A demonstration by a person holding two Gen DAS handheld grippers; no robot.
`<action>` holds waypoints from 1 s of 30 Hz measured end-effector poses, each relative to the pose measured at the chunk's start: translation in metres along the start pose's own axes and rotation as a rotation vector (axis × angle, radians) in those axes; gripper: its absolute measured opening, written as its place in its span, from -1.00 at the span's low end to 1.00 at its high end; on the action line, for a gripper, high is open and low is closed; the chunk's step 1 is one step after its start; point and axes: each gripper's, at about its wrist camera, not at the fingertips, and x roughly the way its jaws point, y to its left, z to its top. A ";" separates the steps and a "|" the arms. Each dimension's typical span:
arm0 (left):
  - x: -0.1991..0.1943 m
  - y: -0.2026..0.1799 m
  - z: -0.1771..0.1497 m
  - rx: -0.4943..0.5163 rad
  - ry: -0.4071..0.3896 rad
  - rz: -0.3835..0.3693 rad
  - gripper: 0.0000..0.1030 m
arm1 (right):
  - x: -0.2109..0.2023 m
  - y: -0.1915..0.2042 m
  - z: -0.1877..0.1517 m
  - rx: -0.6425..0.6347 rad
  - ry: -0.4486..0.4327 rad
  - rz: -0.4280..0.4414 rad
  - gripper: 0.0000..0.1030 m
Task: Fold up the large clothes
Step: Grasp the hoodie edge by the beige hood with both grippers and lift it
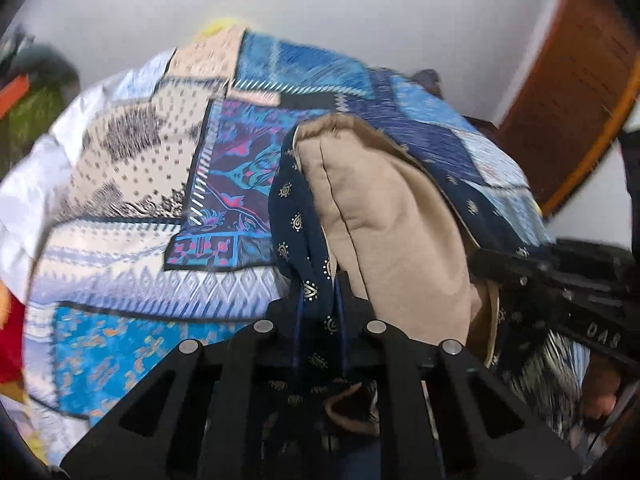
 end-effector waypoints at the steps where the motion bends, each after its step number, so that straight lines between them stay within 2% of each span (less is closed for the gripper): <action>1: -0.012 -0.005 -0.006 0.023 -0.004 -0.006 -0.74 | -0.013 0.006 -0.007 -0.013 -0.003 0.014 -0.80; 6: -0.053 -0.020 -0.055 0.062 0.034 -0.047 -0.74 | -0.061 0.034 -0.050 -0.073 0.007 0.069 -0.80; 10: -0.058 -0.022 -0.100 0.082 0.104 -0.042 -0.74 | -0.079 0.049 -0.092 -0.096 0.050 0.072 -0.80; 14: -0.049 -0.019 -0.143 0.057 0.178 -0.030 -0.74 | -0.081 0.053 -0.135 -0.101 0.098 0.019 -0.79; 17: -0.036 -0.015 -0.167 0.043 0.224 -0.012 -0.73 | -0.072 0.051 -0.162 -0.139 0.131 -0.135 -0.78; 19: -0.030 -0.012 -0.178 0.017 0.228 -0.017 -0.72 | -0.062 0.048 -0.177 -0.160 0.186 -0.217 -0.78; 20: -0.030 -0.010 -0.179 0.007 0.221 -0.020 -0.69 | -0.058 0.046 -0.184 -0.158 0.214 -0.232 -0.78; 24: -0.027 -0.004 -0.184 -0.044 0.213 -0.024 -0.61 | -0.065 0.045 -0.194 -0.185 0.204 -0.263 -0.78; 27: -0.024 -0.005 -0.188 -0.033 0.204 -0.006 -0.55 | -0.069 0.044 -0.198 -0.195 0.210 -0.281 -0.75; 28: -0.024 -0.006 -0.188 -0.031 0.202 -0.002 -0.54 | -0.070 0.042 -0.200 -0.199 0.208 -0.293 -0.49; 29: -0.024 -0.007 -0.189 -0.031 0.200 0.003 -0.54 | -0.072 0.041 -0.199 -0.201 0.205 -0.326 0.19; 30: -0.025 -0.007 -0.189 -0.031 0.197 0.006 -0.54 | -0.075 0.040 -0.199 -0.209 0.191 -0.389 0.55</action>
